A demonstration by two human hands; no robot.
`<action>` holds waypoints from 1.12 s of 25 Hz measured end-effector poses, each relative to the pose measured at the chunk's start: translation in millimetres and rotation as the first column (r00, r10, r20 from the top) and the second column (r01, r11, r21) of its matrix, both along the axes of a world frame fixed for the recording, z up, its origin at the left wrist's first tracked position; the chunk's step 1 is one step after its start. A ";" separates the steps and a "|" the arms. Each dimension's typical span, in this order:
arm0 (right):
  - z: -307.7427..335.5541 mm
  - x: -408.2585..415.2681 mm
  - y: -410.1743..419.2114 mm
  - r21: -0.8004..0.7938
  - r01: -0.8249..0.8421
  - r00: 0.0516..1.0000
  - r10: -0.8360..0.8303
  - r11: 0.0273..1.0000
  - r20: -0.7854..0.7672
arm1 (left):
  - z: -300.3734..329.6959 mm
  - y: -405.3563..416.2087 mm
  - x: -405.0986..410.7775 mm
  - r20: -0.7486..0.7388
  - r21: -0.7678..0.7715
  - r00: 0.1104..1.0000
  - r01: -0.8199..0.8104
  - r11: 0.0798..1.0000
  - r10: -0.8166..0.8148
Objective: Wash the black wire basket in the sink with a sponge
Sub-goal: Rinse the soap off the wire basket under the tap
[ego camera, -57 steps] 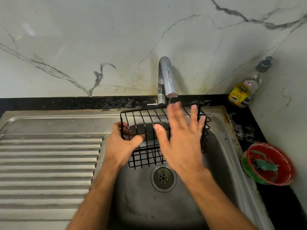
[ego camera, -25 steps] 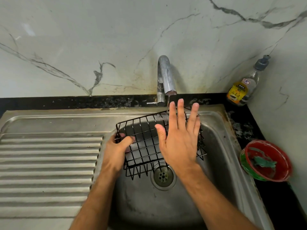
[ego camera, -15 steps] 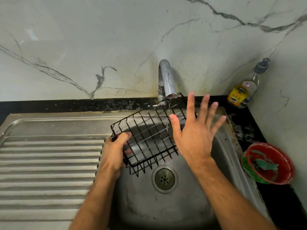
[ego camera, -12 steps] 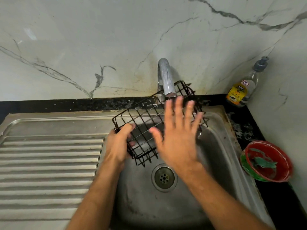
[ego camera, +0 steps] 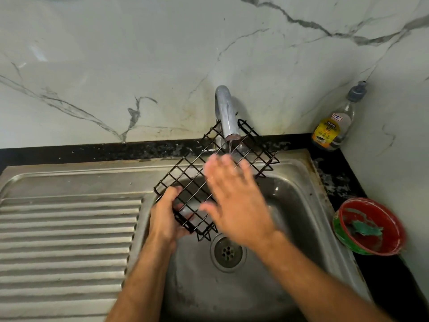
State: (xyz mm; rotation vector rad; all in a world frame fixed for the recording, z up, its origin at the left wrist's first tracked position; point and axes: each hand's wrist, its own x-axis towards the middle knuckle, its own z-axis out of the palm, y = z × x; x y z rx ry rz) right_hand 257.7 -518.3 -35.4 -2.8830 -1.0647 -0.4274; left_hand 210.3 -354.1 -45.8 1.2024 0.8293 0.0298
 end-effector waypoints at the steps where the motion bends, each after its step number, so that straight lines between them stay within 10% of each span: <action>1: -3.0 -11.9 4.5 -0.032 -0.142 0.990 0.142 0.989 0.012 | 1.9 -1.4 -0.9 0.011 0.000 1.000 0.016 1.000 -0.016; 3: -0.6 -10.1 -0.1 -0.049 -0.213 0.976 0.215 0.976 0.036 | 4.1 0.4 -3.2 0.030 0.013 0.999 0.041 0.999 -0.041; 9: 18.4 32.7 -9.1 0.240 0.427 0.904 -0.413 0.872 -0.107 | -1.5 -2.9 -12.1 -0.022 0.043 0.999 0.049 0.998 -0.048; 15: -33.9 -32.2 2.2 0.018 -0.341 0.935 0.337 0.940 0.110 | -3.3 -3.8 -11.1 0.053 -0.059 0.994 0.099 0.993 -0.096; 18: -28.9 -0.8 -25.8 0.175 -0.161 0.979 0.135 0.971 0.152 | -5.3 -5.8 -15.7 0.033 -0.128 0.999 0.026 0.991 -0.022; 22: -8.8 -7.7 -7.0 0.363 0.303 0.951 -0.257 0.881 -0.170 | -7.2 -12.7 -12.0 0.050 -0.170 0.997 -0.044 0.985 0.053; 28: -23.4 -45.4 21.2 0.361 0.176 0.981 -0.132 0.916 -0.145 | -16.2 -23.4 -25.2 0.082 -0.346 0.990 -0.083 0.935 0.118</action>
